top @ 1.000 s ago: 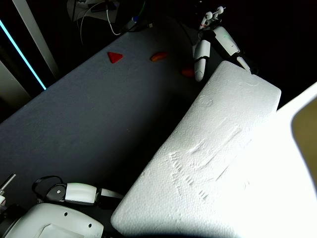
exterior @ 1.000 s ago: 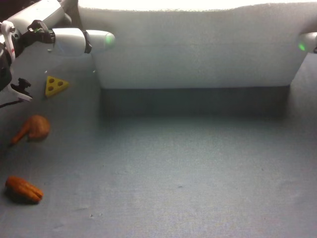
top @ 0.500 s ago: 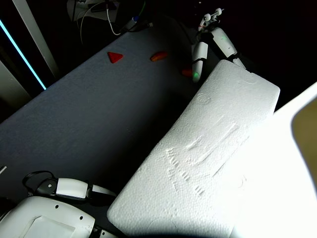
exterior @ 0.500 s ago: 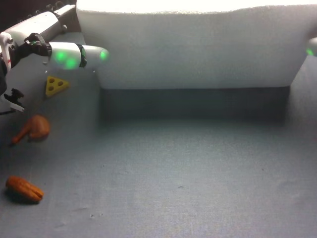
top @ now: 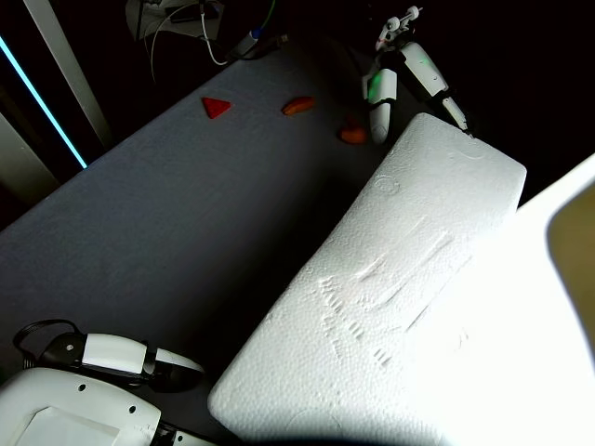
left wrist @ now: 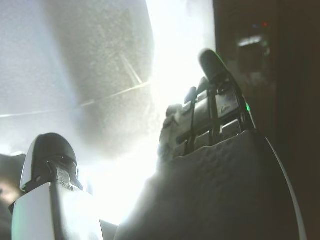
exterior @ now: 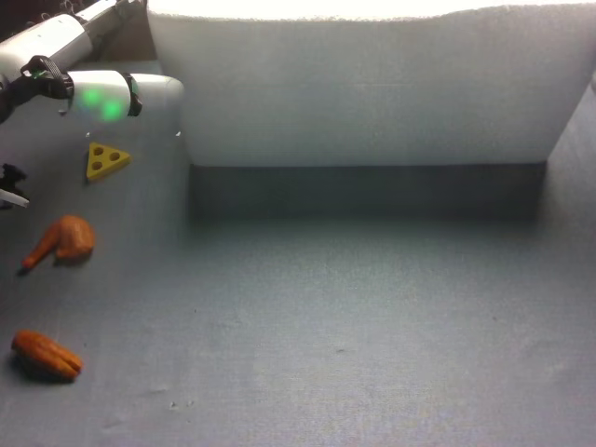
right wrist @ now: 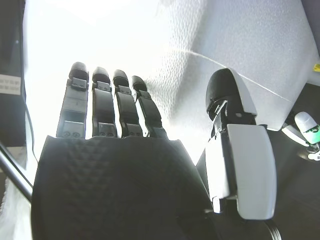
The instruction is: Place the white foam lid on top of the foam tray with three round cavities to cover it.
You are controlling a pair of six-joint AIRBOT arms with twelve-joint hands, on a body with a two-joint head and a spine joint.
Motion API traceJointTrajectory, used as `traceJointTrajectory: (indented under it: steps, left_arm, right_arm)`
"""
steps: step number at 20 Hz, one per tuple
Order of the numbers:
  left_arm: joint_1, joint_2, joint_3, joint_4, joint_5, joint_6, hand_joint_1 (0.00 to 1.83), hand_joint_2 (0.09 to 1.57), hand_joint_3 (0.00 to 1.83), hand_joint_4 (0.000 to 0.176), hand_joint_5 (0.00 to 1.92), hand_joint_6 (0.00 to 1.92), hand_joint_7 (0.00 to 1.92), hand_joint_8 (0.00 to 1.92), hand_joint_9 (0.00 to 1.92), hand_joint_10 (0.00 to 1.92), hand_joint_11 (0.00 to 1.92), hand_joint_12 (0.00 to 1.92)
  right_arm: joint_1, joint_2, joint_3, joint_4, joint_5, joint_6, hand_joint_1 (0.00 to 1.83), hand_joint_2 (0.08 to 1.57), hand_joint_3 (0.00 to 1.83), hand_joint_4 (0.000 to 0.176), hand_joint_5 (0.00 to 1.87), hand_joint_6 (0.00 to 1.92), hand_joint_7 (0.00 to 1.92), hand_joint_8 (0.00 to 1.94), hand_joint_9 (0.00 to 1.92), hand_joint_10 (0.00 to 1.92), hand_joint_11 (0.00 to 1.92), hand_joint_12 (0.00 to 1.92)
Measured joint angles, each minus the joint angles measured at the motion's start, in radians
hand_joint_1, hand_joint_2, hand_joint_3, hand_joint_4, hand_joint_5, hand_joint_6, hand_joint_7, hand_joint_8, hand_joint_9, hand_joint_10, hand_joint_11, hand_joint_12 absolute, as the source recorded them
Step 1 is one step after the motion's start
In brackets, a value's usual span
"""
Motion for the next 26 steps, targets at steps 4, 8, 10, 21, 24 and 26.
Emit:
traceJointTrajectory:
  steps: [4,8,10,21,24,26]
  left_arm:
    - [0.006,0.011,-0.007,-0.011,-0.018,-0.005,0.45,0.96,0.0,0.044,0.0,0.0,0.0,0.0,0.0,0.0,0.0,0.37]
    - [0.006,0.01,-0.008,0.016,-0.029,-0.012,0.48,0.97,0.0,0.058,0.0,0.0,0.0,0.0,0.0,0.0,0.0,0.51]
    - [0.006,0.01,-0.008,0.016,-0.029,-0.013,0.5,0.97,0.0,0.048,0.0,0.0,0.0,0.0,0.0,0.0,0.0,0.07]
    - [0.034,0.05,-0.051,0.007,-0.104,-0.024,0.48,1.01,0.02,0.036,0.0,0.0,0.0,0.0,0.0,0.0,0.02,0.01]
    - [0.051,0.059,-0.068,0.02,-0.137,-0.036,0.49,1.03,0.02,0.041,0.0,0.0,0.0,0.0,0.0,0.0,0.0,0.0]
    - [0.07,0.078,-0.093,0.021,-0.178,-0.053,0.49,1.04,0.02,0.028,0.0,0.0,0.0,0.0,0.0,0.0,0.0,0.0]
  right_arm:
    - [0.0,0.017,-0.014,0.002,0.014,0.0,0.41,1.24,0.01,0.0,0.0,0.0,0.0,0.0,0.0,0.0,0.0,0.0]
    - [0.0,0.035,-0.033,0.0,0.033,-0.009,0.34,1.23,0.0,0.0,0.0,0.0,0.0,0.0,0.0,0.0,0.0,0.0]
    - [0.0,0.044,-0.033,0.004,0.041,-0.011,0.37,1.22,0.0,0.0,0.0,0.0,0.0,0.0,0.0,0.0,0.0,0.0]
    - [0.0,0.1,-0.092,0.001,0.09,-0.039,0.46,1.24,0.0,0.0,0.0,0.0,0.0,0.0,0.0,0.0,0.0,1.45]
    - [0.0,0.112,-0.127,-0.036,0.096,-0.039,0.45,1.23,0.0,0.003,0.0,0.0,0.0,0.0,0.0,0.0,0.0,1.12]
    - [0.0,0.13,-0.156,-0.08,0.121,-0.026,0.45,1.23,0.0,0.004,0.0,0.0,0.0,0.0,0.0,0.0,0.0,0.95]
